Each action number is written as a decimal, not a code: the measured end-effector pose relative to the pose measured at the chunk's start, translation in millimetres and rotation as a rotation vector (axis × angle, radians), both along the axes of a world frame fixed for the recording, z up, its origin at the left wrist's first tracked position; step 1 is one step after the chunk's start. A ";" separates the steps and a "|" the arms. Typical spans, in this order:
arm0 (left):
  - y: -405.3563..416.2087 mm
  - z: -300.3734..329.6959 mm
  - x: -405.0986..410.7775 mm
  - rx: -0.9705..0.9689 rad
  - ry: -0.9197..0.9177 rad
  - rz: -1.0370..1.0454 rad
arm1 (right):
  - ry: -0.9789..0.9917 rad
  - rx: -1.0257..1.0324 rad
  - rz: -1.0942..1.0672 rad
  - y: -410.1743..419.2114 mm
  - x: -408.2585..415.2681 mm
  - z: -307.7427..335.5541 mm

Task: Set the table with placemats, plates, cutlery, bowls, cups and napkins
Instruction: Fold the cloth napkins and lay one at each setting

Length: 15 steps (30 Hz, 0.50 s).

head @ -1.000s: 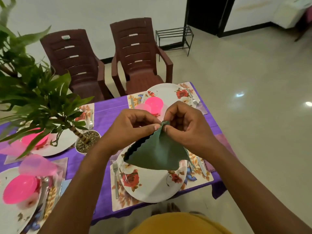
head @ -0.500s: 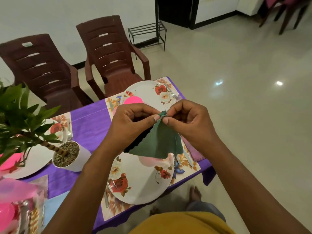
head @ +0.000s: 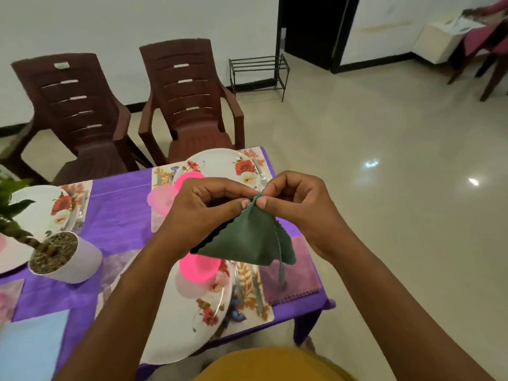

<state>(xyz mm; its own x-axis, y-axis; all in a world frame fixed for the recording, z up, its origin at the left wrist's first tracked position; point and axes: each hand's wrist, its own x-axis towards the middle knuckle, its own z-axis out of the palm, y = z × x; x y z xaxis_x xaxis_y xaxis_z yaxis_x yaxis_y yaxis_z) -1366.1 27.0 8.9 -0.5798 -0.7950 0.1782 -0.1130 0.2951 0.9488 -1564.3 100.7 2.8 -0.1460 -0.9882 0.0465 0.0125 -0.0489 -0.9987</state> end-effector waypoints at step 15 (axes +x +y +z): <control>23.4 -3.3 -82.9 0.073 -0.007 0.144 | 0.044 0.095 0.278 -20.7 -101.4 7.4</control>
<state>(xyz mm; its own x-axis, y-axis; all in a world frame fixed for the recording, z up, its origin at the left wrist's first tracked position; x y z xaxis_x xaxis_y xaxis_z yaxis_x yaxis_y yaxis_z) -1449.1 50.4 5.7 -0.4596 -0.8809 0.1128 -0.1562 0.2052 0.9662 -1665.7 80.0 10.2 0.1313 -0.9902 -0.0481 -0.0307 0.0444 -0.9985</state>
